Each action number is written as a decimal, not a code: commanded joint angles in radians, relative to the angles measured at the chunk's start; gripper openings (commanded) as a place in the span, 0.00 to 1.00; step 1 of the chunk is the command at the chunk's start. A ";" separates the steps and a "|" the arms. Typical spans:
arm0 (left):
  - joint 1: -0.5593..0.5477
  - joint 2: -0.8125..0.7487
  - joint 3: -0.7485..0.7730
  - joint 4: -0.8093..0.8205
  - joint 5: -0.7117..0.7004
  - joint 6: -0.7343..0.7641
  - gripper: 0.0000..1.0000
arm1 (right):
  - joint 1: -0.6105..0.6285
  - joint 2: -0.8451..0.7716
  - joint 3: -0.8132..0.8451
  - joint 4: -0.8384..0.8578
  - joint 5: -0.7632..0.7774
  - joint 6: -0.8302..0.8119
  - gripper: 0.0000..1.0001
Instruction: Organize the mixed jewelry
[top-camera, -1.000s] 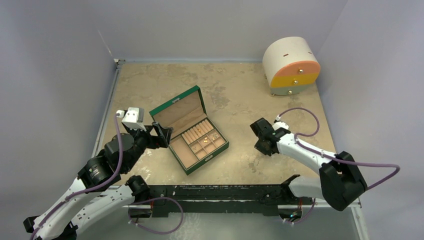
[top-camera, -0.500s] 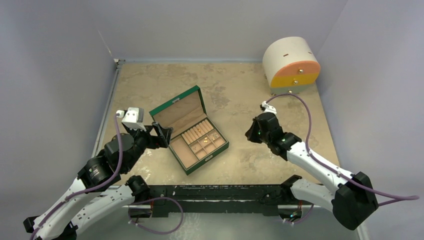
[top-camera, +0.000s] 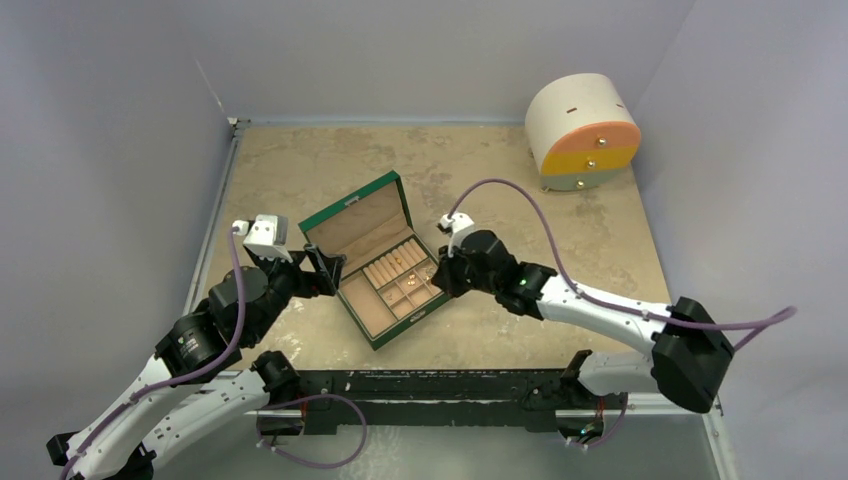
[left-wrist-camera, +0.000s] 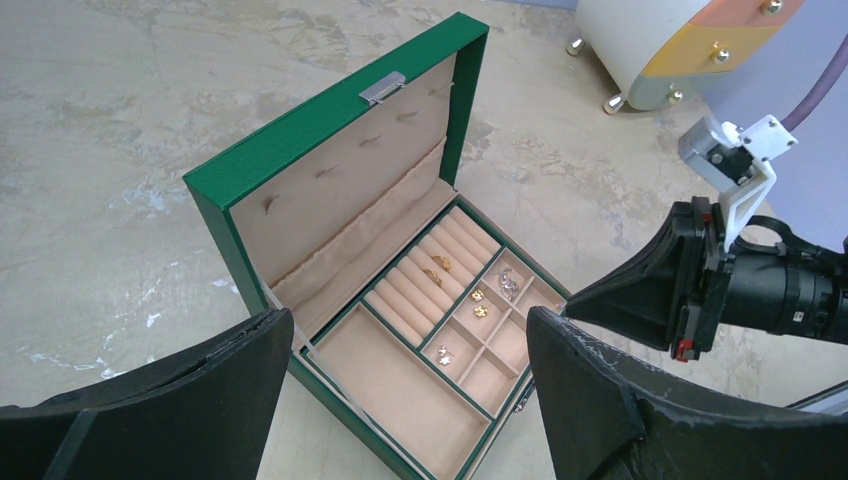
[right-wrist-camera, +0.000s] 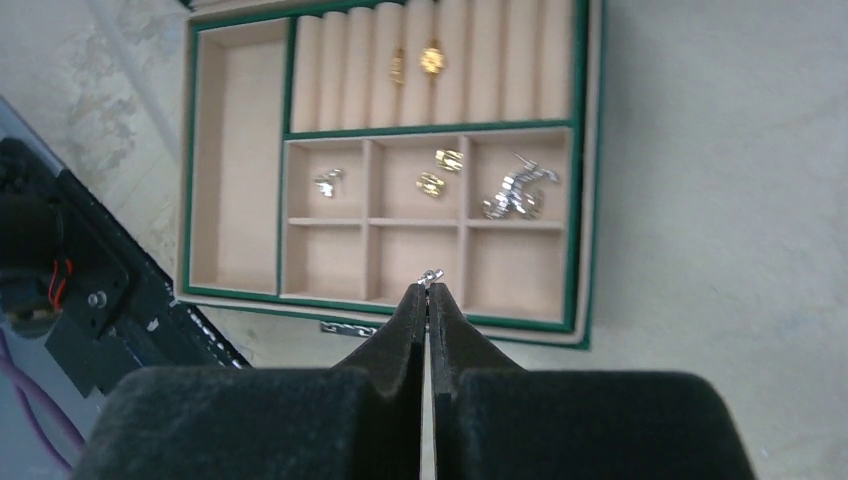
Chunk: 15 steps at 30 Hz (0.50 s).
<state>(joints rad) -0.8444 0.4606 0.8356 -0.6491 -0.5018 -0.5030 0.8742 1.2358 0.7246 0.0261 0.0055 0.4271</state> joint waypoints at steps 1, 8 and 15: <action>0.002 -0.007 0.002 0.034 -0.001 0.014 0.87 | 0.058 0.059 0.092 0.091 -0.046 -0.147 0.00; 0.003 -0.011 0.002 0.032 -0.003 0.012 0.86 | 0.122 0.156 0.161 0.110 -0.128 -0.292 0.00; 0.003 -0.011 0.003 0.034 -0.003 0.014 0.87 | 0.170 0.227 0.177 0.117 -0.165 -0.370 0.00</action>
<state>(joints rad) -0.8444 0.4580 0.8356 -0.6491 -0.5018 -0.5030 1.0210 1.4452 0.8547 0.1066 -0.1238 0.1394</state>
